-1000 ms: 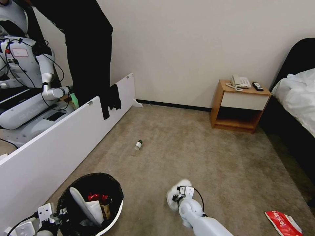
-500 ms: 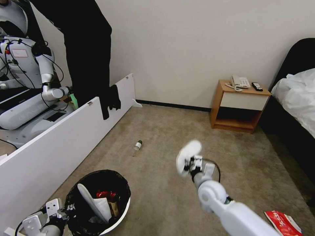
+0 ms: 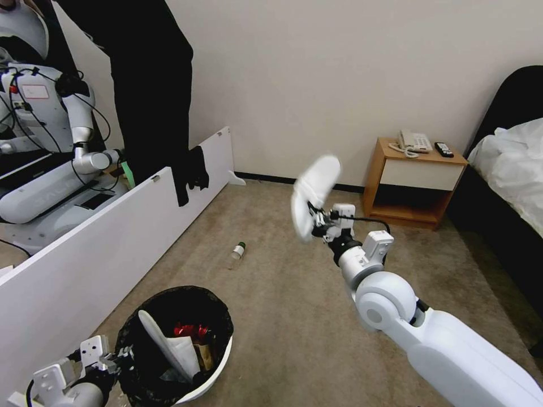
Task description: Pick up the trash bin, then pick up the garbage from the floor and place it into the trash bin.
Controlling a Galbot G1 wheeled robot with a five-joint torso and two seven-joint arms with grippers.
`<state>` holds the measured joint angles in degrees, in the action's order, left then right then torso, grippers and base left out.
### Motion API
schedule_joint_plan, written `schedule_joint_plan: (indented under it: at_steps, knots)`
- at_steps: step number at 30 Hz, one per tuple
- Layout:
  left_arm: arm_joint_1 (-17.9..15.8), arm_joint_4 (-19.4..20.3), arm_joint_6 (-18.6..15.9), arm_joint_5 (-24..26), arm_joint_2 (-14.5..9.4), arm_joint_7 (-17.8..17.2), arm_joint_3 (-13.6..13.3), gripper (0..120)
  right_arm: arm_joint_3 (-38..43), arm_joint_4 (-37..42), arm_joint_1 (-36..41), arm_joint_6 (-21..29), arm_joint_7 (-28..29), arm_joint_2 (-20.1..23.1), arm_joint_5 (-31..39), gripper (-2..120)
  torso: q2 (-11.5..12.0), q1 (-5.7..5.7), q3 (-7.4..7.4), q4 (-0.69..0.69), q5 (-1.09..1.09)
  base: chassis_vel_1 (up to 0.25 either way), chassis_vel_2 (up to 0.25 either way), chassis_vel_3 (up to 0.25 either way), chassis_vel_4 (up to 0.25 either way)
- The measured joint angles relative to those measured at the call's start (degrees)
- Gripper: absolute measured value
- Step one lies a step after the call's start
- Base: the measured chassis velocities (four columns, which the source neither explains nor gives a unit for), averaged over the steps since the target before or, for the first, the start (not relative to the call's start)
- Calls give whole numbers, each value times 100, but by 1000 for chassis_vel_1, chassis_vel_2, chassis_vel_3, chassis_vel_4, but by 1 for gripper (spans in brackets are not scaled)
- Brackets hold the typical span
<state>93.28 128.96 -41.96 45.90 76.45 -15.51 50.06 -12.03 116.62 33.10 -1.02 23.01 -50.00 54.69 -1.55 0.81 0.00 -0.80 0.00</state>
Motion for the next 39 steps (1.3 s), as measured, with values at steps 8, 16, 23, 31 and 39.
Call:
schedule_joint_plan:
  at_steps: [8, 16, 23, 31, 39]
  knots:
    - [76, 306, -30, 644, -357, -260, 95, 2, -727, 229, -690, -643, -646, -31, -59, 0, 0, 0, 0, 0, 0, 0, 0, 0, 0]
    - [171, 444, -31, 818, -517, -310, 222, 2, -2141, -44, -1793, -816, -846, -361, -249, 0, 0, 0, 0, 1, -1, 0, 0, 0, 0]
    - [154, 447, -29, 879, -595, -331, 251, 2, -2852, -421, -2008, -872, -861, -505, -634, 0, 0, 0, 0, 0, -1, 0, 0, 0, 0]
    - [88, 370, -26, 966, -696, -355, 234, 2, -3514, -956, -2069, -1021, -918, -626, -1594, 0, 0, 1, 0, 0, 0, 0, 0, 0, 0]
    - [21, 332, -23, 974, -716, -355, 206, 2, -3784, -1175, -2036, -1037, -995, -641, -2124, 0, 0, 0, 0, -1, 0, 0, 0, 0, 0]
